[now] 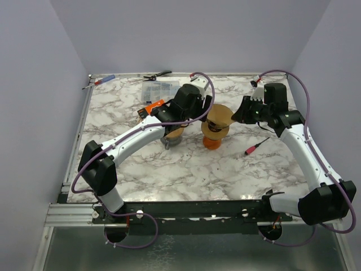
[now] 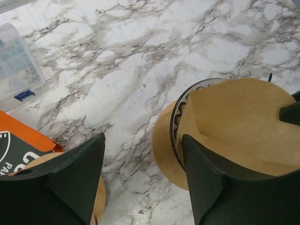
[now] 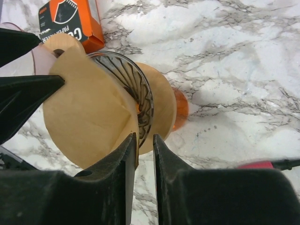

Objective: Place the coffee filter in the dripper

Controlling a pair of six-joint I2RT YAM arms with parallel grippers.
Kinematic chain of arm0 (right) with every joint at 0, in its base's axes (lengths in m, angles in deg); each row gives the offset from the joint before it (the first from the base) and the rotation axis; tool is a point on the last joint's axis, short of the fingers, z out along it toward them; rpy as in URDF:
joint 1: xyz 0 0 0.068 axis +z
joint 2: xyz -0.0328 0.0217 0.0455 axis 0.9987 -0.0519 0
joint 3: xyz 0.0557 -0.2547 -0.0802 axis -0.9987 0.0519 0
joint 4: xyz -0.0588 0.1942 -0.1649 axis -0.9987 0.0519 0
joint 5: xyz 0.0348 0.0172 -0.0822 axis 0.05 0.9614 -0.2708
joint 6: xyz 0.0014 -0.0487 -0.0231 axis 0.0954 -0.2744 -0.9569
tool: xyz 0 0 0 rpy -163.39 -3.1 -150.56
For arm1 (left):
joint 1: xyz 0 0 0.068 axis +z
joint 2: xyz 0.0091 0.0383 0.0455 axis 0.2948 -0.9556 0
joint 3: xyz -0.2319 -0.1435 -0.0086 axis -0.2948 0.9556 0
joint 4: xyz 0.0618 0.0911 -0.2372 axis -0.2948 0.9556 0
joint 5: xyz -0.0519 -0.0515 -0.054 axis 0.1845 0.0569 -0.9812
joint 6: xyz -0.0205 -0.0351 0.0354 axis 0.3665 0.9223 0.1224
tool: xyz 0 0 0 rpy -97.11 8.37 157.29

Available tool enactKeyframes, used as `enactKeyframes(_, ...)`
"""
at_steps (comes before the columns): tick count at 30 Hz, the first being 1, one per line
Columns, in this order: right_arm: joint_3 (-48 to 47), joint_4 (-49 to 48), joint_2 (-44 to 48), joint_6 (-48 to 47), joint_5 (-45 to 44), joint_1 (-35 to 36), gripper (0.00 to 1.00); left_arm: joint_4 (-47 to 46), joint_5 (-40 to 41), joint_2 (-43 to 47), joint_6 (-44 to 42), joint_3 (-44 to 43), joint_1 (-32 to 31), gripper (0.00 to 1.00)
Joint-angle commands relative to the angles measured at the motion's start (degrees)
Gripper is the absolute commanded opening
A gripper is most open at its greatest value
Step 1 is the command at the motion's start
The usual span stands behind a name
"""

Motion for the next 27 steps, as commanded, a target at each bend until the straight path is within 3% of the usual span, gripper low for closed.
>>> enactKeyframes(1,-2.1,-0.6,0.0,-0.4,3.7,-0.2,0.26,0.4,-5.2,-0.3,1.1,-3.3,0.1,0.71)
enactKeyframes(6,-3.0,-0.4,-0.3,-0.7,3.0,-0.2,0.37,0.5,-9.3,-0.6,3.2,-4.3,0.0,0.78)
enactKeyframes(14,-3.3,-1.2,-2.2,-0.6,3.7,-0.2,0.66,0.5,-10.2,-1.9,4.7,-4.3,0.0,0.84)
enactKeyframes(18,-3.3,-1.4,-3.4,-0.2,3.6,-0.2,0.76,0.5,-10.1,-3.3,5.3,-4.0,-0.1,0.84)
enactKeyframes(27,-2.7,-1.9,-6.6,-0.2,5.3,-0.2,0.76,0.6,-7.9,-3.6,5.3,-1.9,-0.1,0.82)
